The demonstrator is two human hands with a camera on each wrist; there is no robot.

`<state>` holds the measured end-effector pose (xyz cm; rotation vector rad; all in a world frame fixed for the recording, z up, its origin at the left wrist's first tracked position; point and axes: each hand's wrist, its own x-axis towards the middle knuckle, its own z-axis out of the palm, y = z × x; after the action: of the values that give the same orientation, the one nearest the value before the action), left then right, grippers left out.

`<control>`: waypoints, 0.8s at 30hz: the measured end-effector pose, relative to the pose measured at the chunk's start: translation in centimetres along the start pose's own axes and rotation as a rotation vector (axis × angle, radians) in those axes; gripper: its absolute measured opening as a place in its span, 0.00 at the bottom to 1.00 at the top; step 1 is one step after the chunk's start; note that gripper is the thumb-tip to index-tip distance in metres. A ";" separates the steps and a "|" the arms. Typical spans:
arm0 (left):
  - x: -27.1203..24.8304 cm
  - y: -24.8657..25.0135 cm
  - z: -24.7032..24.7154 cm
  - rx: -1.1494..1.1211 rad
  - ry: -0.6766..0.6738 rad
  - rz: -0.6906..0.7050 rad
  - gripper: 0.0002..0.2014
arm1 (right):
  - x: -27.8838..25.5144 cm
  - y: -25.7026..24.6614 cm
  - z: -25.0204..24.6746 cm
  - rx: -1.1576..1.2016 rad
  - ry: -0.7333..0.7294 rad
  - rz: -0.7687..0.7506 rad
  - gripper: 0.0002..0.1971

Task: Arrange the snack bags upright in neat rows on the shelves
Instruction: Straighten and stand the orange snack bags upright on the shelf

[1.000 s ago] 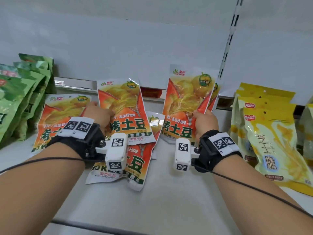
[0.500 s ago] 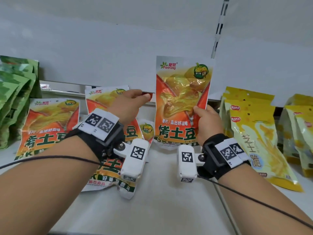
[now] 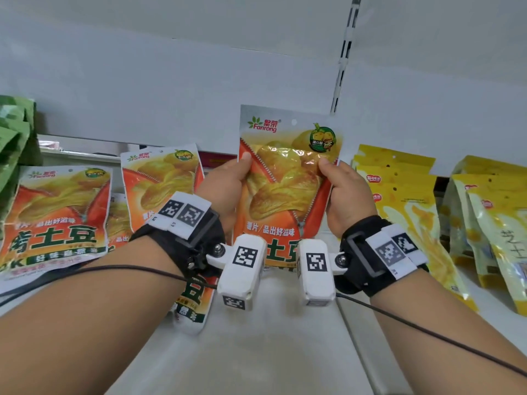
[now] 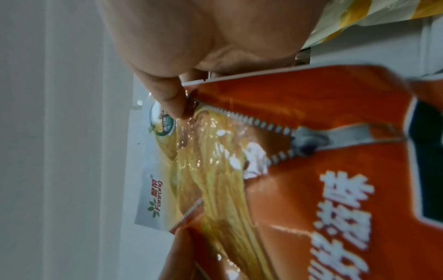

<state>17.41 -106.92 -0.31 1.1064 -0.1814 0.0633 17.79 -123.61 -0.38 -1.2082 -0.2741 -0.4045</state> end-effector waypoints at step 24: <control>1.4 -6.6 0.6 0.155 0.185 0.004 0.06 | -0.5 6.0 -5.9 -0.140 -0.151 0.289 0.03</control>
<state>19.63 -110.48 -5.59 1.2474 -0.0131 0.1853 19.92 -127.25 -7.67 -1.3960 -0.1988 -0.0815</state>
